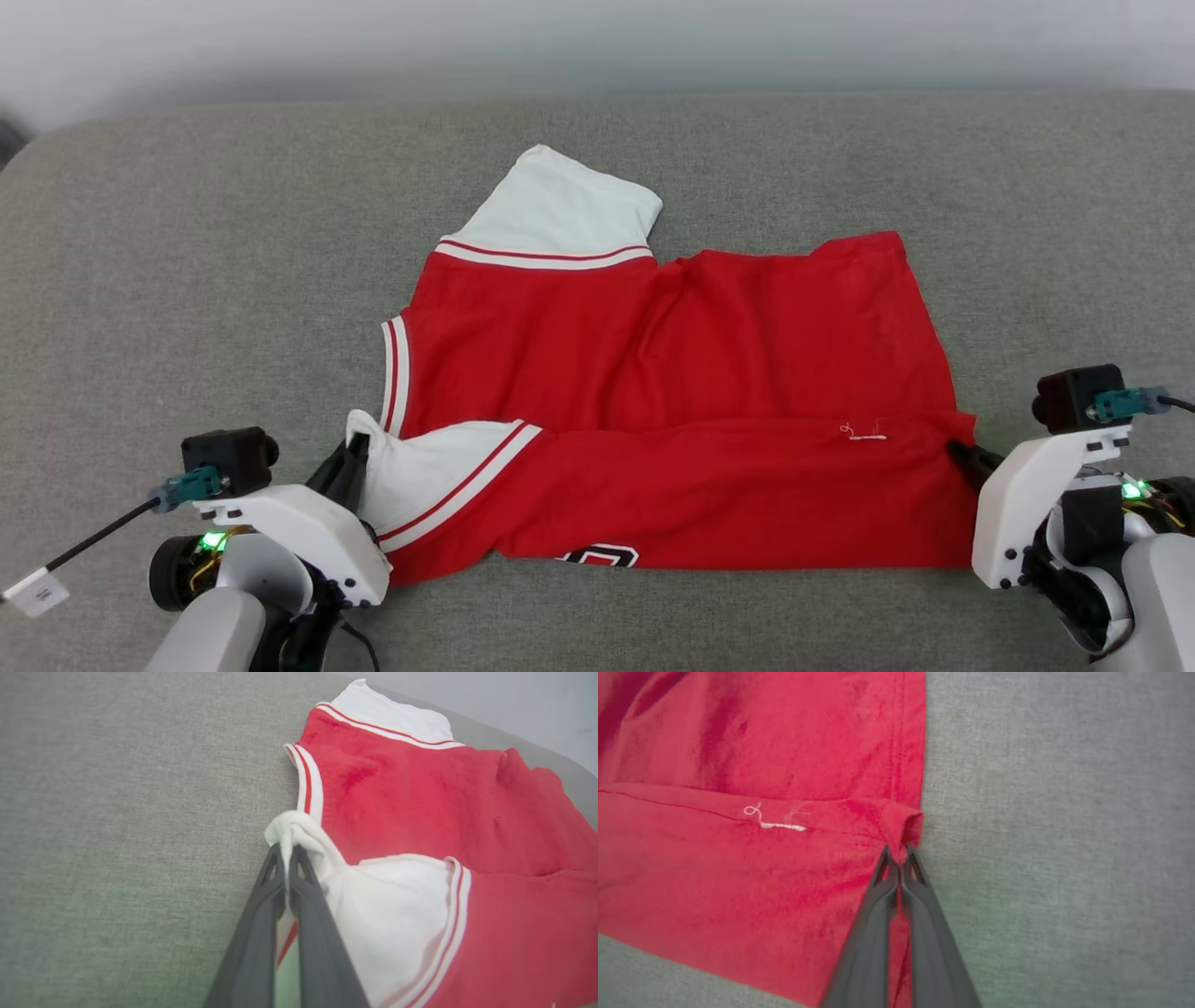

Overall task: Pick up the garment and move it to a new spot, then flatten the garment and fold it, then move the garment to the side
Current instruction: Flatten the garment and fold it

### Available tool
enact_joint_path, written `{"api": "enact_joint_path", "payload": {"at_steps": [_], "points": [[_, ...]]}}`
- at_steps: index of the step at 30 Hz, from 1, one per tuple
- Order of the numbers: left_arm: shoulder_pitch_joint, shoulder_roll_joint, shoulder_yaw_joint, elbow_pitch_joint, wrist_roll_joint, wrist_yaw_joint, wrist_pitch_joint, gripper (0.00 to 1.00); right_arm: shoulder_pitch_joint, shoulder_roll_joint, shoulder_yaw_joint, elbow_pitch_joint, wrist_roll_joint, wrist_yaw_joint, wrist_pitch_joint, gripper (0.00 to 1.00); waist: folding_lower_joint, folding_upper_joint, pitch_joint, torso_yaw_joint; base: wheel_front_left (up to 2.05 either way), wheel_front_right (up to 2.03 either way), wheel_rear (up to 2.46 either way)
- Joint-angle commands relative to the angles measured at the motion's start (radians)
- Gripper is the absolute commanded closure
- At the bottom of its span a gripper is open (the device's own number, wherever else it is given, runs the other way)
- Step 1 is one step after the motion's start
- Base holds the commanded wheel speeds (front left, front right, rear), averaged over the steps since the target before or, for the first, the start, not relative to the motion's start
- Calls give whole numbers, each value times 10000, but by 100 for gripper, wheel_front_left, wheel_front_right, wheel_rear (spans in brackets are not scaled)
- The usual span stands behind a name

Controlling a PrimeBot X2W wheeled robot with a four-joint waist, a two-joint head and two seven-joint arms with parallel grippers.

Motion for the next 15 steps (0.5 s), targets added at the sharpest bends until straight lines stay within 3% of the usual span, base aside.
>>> {"api": "enact_joint_path", "payload": {"at_steps": [1, 2, 3, 4, 5, 6, 15], "points": [[-167, -51, -22, 176, -30, -110, -3, 100, -203, -37, 66, 156, 44, -8, -168, 85, -2, -1, 122, 33, 0, 0, 0], [-266, -111, -85, 373, -61, -187, -4, 100, -268, -58, 142, 362, 67, -8, -292, 62, -2, -1, 140, 32, 0, 0, 0], [-355, -173, -125, 590, -87, -282, -1, 73, -319, -83, 235, 531, 89, -8, -444, 9, -2, -1, 151, 32, 0, 0, 0], [-414, -237, -177, 773, -130, -352, 29, 53, -369, -80, 299, 699, 122, -8, -614, 0, -2, -1, 152, 25, 0, 0, 0], [-459, -276, -213, 937, -170, -425, 30, 9, -378, -85, 391, 863, 145, -8, -759, 0, -2, -1, 125, 5, 0, 0, 0], [-512, -313, -199, 1095, -205, -454, -24, 0, -377, -90, 416, 987, 146, -8, -985, 0, -2, -1, 72, -18, 0, 0, 0], [-343, -91, 167, 1599, -343, -427, -551, 0, 171, -58, 577, 784, 255, -8, -3675, 0, -2, -1, -916, -341, 0, 0, 0]]}}
